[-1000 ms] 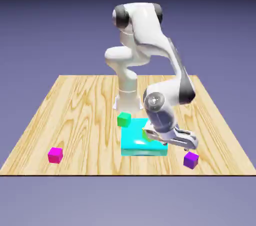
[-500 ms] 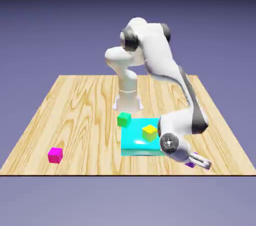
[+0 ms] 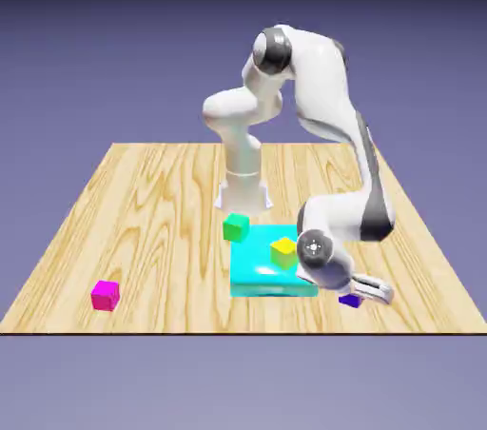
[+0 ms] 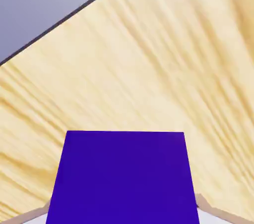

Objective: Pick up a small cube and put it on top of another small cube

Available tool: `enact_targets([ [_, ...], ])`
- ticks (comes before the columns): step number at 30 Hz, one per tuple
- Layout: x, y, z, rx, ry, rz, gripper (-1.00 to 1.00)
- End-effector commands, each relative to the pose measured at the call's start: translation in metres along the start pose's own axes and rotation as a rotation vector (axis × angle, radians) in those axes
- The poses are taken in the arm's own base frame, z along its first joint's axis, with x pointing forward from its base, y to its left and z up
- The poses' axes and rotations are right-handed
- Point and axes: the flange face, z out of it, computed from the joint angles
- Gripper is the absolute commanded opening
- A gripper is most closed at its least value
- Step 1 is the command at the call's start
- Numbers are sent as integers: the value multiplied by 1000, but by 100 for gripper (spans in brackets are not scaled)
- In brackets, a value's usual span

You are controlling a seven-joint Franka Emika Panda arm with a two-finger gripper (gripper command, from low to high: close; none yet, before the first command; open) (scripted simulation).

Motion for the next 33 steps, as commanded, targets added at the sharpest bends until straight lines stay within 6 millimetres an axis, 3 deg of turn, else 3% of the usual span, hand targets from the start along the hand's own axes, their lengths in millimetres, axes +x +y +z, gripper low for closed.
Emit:
enact_targets([
  [1, 0, 3, -3, 11, 5, -10, -100],
  [8, -10, 21, -28, 122, 20, -95, -100],
  [21, 12, 90, -77, 262, -69, 66, -100],
  [27, 58, 150, -101, 265, -196, 394, -100],
  [33, 87, 214, -125, 284, -366, 683, -100],
])
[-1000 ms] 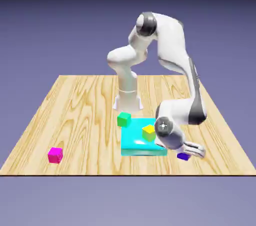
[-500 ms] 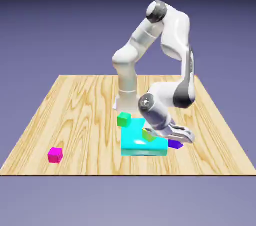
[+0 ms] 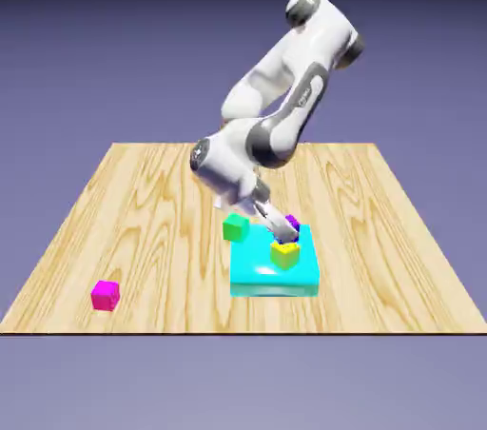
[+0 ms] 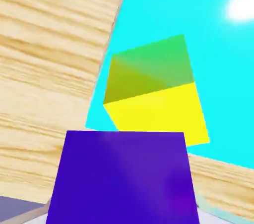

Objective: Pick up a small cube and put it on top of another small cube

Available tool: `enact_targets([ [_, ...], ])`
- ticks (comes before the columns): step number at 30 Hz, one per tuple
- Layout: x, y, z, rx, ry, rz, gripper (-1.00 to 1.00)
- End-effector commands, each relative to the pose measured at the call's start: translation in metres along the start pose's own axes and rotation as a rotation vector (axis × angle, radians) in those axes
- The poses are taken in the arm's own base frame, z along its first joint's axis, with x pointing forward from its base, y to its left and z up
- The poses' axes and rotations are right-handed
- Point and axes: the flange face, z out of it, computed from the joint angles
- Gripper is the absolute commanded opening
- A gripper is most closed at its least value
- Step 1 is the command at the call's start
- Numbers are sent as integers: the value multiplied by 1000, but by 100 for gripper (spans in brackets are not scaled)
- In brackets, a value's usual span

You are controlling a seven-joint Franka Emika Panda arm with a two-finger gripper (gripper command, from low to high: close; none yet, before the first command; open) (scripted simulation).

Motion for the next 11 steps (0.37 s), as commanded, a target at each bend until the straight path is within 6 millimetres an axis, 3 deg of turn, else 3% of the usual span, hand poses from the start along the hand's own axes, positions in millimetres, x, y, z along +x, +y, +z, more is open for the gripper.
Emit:
enact_targets([
  [1, 3, 0, -12, 17, -17, 24, -100],
  [2, 3, 0, -12, 17, -17, 24, -100],
  [7, 12, -11, 52, 17, -17, 24, -100],
  [8, 12, -11, 52, 17, -17, 24, 100],
  [9, 12, -11, 52, 17, -17, 24, 100],
  [11, 7, -8, 26, 16, -18, 22, 100],
])
